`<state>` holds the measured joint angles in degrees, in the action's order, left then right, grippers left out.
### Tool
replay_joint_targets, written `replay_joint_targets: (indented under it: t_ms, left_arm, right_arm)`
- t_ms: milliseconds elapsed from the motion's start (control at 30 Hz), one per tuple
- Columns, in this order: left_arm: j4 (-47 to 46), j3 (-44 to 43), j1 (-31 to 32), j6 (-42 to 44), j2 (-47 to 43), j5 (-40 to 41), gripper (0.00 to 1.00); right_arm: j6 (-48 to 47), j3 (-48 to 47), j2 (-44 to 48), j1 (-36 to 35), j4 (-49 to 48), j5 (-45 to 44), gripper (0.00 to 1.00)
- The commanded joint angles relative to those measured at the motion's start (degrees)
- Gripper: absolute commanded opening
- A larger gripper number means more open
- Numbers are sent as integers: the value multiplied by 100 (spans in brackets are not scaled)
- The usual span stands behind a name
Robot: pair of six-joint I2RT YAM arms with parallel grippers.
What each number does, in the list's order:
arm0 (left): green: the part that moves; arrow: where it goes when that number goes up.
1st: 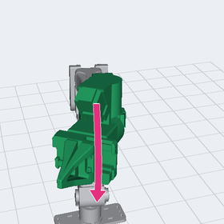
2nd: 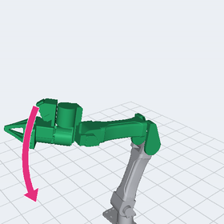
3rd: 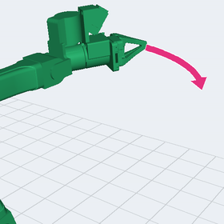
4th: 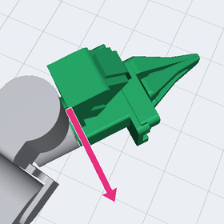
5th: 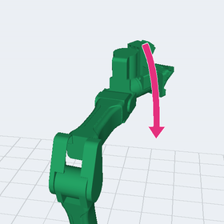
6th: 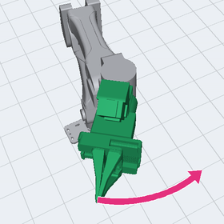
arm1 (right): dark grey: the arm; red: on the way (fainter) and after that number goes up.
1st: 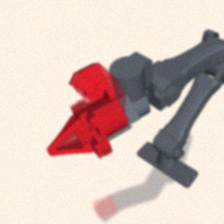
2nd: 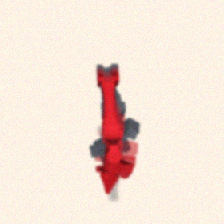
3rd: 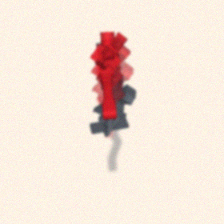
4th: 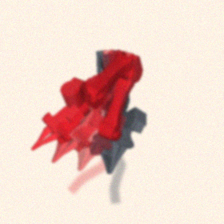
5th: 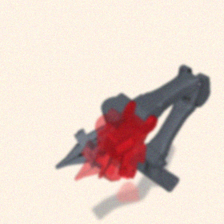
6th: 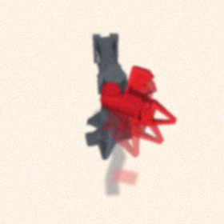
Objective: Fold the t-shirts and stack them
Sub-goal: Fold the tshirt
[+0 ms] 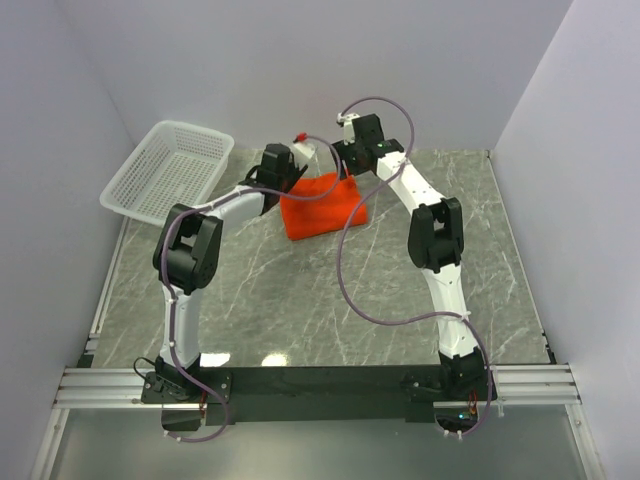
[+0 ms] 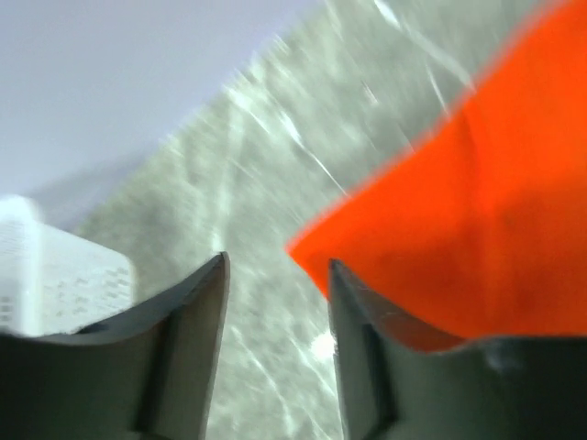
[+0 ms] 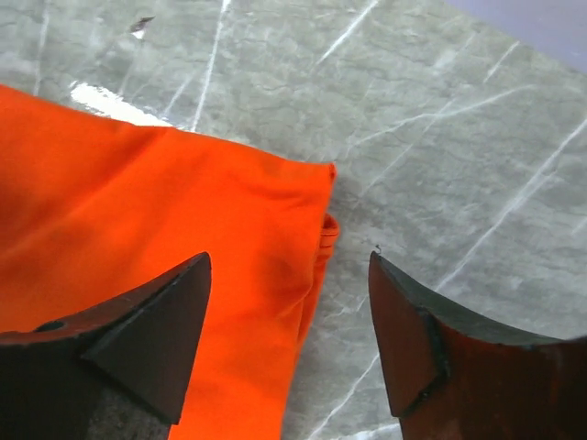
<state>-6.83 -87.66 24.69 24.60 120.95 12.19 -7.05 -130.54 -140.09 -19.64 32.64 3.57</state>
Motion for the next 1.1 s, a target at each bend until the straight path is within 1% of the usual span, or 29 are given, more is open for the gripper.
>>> replay_joint_targets:
  t_ms: [0,33,67,100,133,200,233,267,300,333,367,433,467,500,533,600,700,733,933,1067]
  left_arm:
    - [207,-690,27,-596,-185,415,59]
    - [322,-787,19,-719,-255,442,60]
    - [453,-962,19,-972,-299,443,61]
    - [663,-1025,19,-1079,-334,364,62]
    - [909,-1086,19,-1219,-413,303,62]
    - [1244,-1253,1,-1746,-493,110,63]
    - [1559,-1297,-34,-1948,-563,-318,63]
    - [1692,-1298,-69,-2394,-589,-635,63]
    - [1763,-1272,-95,-2703,-616,-899,62]
    - [1781,-1193,-148,-2906,-677,-1355,62]
    - [1738,-1010,-183,-3326,-686,-1577,61]
    - [1502,-815,-297,-3697,-678,-2138,56]
    - [1413,-675,-324,-4012,-651,-2272,55]
    - [1334,-648,-359,-4137,-599,-2447,52]
    - [1281,-656,-412,-4252,-433,-2545,51]
    - [1175,-805,-456,-4533,-230,-2756,49]
    - [1000,-1051,-561,-4850,157,-2932,48]
    - [834,-1191,-692,-5181,436,-3019,48]
    - [815,-1490,-860,-5527,939,-3205,46]
    - [911,-1658,-922,-5676,1212,-3100,46]
  right_arm:
    - [2,-279,456,162,-83,457,78]
    - [-50,-131,543,293,-4,799,78]
    - [-121,10,762,364,118,1699,78]
    - [-330,194,877,434,163,2221,77]
    - [-402,587,991,539,216,2696,76]
    - [-446,985,1247,601,251,3715,69]
    - [-490,1213,1282,602,312,3982,66]
    - [-438,1285,1283,593,426,4132,55]
    - [-307,1303,1230,601,523,4578,46]
    - [-306,1181,1152,593,680,4826,39]
    - [-245,1110,985,584,917,4959,26]
    - [19,1075,861,540,989,5187,22]
    - [106,1135,826,523,859,5154,22]
    - [333,1223,826,496,736,5084,22]
    - [414,1337,800,479,648,4935,22]
    - [633,1295,694,487,585,4785,22]
    - [696,1250,518,496,621,4477,22]
    - [696,1450,527,496,586,4277,22]
    - [907,1935,623,549,515,4011,21]
    - [995,2278,711,610,462,3791,19]
